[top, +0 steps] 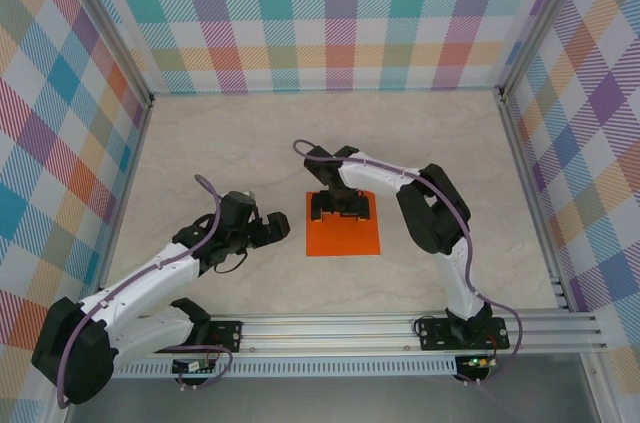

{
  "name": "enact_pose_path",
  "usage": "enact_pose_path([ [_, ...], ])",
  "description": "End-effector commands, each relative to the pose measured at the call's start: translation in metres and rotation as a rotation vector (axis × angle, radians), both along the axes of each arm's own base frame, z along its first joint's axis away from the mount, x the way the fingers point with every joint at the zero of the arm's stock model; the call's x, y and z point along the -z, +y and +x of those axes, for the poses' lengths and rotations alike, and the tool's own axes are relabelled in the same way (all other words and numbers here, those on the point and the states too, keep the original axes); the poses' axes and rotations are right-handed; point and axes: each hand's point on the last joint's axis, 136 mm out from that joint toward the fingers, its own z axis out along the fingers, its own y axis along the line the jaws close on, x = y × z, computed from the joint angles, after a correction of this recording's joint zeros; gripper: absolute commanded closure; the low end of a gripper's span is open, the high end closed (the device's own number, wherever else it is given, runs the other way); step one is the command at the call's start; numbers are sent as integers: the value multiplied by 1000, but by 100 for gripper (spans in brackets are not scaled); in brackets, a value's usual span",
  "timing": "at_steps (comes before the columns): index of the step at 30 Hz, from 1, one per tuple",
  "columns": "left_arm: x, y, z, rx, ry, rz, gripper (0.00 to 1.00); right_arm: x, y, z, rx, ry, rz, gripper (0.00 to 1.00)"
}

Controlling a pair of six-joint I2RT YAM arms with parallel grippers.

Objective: Fold a paper plane with a square sheet of paper (pick it up from the middle)
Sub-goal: Fold the square sheet of paper in half at the center of the table.

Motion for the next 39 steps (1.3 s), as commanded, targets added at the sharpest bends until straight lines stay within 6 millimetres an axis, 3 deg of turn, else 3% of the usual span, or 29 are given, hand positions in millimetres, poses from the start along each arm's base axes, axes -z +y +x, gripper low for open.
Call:
enact_pose_path([
  [1,-7,0,4,6,-14,-6,0,33,-14,-22,17,94,-75,0],
  [7,-7,0,4,7,-12,0,0,47,-13,-30,16,125,-62,7],
  [19,-9,2,4,9,-10,9,0,21,-4,-20,-1,70,-14,24],
  [21,-9,1,3,11,-7,7,0,6,-1,-15,-10,43,6,22],
  [25,-8,0,3,15,-3,5,0,-30,-8,-6,-4,-45,3,3],
  [27,-7,0,2,13,-2,3,0,-36,-9,-8,-4,-58,20,0],
  [39,-6,-5,5,28,15,1,0,18,-13,-20,10,27,-27,0],
])
